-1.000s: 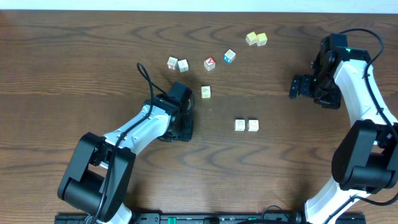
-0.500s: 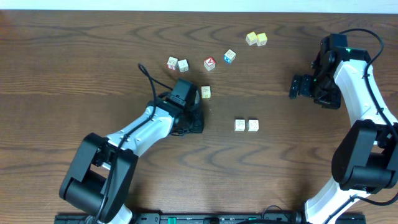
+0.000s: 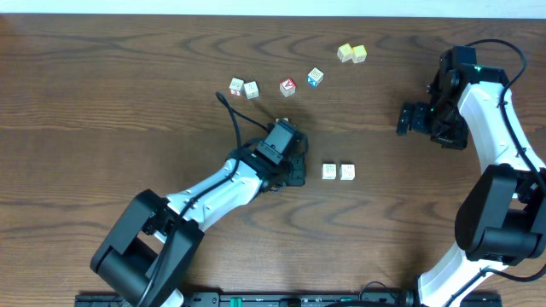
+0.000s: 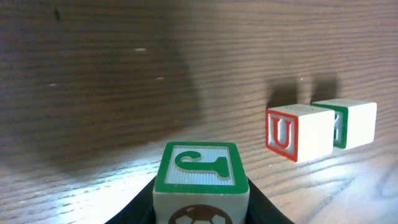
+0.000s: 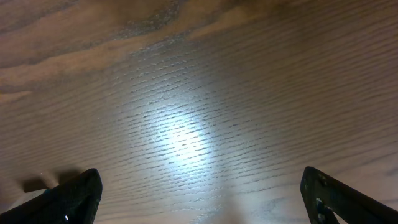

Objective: Lift 4 blocks
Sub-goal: 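Carry the soccer-ball block with the left gripper toward the 8 blocks, then lower the soccer-ball block beside the left 8 block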

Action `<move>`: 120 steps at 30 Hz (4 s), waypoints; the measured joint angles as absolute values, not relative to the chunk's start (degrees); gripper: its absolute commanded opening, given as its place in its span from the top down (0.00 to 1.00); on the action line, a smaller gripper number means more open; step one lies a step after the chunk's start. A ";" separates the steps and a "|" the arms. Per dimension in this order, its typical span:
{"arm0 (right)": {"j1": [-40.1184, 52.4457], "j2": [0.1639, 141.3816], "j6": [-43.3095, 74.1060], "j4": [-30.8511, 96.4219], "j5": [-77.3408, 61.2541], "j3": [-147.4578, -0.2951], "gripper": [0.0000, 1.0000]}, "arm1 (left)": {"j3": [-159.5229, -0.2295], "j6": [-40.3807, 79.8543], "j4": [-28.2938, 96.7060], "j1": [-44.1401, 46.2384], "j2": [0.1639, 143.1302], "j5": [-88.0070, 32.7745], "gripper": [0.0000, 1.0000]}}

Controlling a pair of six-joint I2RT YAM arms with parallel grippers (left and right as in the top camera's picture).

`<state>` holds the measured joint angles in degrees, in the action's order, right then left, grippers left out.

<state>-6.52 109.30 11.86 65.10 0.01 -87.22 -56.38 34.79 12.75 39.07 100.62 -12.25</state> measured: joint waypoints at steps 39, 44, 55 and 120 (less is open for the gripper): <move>-6.52 109.30 11.86 65.10 0.01 -87.22 0.01 | -65.52 34.00 28.53 42.06 102.41 -7.64 0.66; -6.52 109.30 11.86 65.10 0.03 -87.22 0.01 | -66.81 32.73 33.43 42.06 102.83 -8.25 0.66; -6.52 109.30 11.86 65.10 0.03 -87.22 0.01 | -73.34 29.69 37.67 42.06 105.75 -8.64 0.68; -6.52 109.30 11.86 65.12 0.01 -87.22 0.01 | -73.97 28.91 29.65 46.61 114.85 0.40 0.57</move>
